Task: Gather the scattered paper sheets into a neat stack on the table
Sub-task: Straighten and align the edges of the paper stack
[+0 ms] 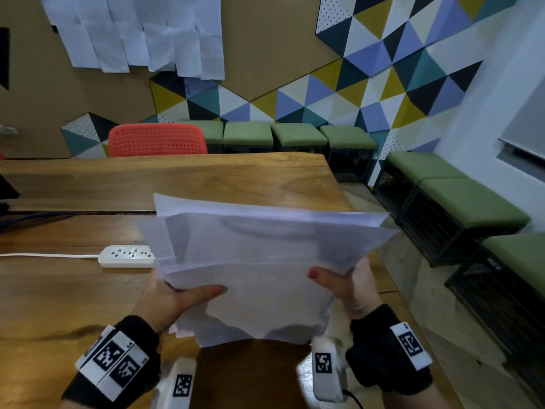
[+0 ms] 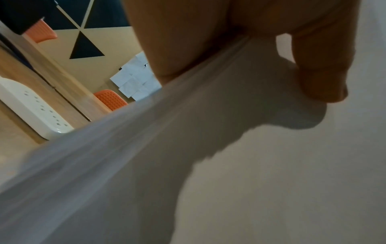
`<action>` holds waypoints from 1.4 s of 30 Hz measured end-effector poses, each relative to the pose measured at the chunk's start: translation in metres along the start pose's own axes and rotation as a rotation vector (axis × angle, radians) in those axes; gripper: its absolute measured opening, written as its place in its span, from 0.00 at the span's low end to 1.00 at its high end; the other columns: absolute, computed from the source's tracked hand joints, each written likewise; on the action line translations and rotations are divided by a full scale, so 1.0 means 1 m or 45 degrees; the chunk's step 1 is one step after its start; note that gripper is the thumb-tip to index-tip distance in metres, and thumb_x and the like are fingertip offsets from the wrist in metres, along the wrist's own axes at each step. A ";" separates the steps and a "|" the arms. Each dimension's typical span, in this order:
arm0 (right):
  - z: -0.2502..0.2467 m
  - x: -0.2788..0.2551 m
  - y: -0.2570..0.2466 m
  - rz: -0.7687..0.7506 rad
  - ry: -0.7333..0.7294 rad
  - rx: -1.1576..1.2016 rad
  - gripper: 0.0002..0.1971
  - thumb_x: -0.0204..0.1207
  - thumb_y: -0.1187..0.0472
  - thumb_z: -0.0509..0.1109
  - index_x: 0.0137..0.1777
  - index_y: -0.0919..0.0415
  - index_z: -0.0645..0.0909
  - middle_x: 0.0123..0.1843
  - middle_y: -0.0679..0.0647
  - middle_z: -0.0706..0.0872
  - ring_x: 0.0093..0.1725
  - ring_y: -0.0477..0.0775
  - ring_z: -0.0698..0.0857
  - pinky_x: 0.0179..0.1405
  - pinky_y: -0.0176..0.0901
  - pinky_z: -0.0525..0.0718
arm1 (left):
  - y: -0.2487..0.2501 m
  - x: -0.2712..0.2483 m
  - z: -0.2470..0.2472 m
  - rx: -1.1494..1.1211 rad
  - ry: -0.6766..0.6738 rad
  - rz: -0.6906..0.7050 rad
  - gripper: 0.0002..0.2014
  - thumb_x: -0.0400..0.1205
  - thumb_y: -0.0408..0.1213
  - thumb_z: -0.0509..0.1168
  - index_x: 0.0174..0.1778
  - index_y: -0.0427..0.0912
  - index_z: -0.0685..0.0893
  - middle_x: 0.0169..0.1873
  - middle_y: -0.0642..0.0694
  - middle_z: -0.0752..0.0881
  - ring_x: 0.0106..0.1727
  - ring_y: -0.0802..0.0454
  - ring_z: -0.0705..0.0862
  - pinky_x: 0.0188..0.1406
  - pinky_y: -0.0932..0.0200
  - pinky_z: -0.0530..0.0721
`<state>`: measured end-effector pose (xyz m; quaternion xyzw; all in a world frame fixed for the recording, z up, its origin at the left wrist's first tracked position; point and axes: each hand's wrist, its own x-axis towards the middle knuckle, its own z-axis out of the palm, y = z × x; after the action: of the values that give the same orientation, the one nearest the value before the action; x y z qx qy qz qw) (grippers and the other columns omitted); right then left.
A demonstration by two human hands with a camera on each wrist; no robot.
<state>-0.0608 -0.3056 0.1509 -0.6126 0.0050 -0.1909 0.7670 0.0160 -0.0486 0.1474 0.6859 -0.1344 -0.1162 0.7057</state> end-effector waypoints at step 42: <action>0.010 -0.013 0.067 0.267 0.143 -0.387 0.16 0.62 0.68 0.80 0.47 0.56 0.82 0.40 0.45 0.92 0.45 0.43 0.89 0.44 0.38 0.87 | -0.027 0.010 0.007 -0.029 0.200 -0.081 0.12 0.67 0.33 0.76 0.42 0.46 0.83 0.39 0.41 0.87 0.50 0.41 0.85 0.28 0.66 0.86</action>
<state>-0.0516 -0.2802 0.0873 -0.7061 0.1403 -0.1409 0.6797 0.0230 -0.0595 0.1211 0.6888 -0.0555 -0.0861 0.7176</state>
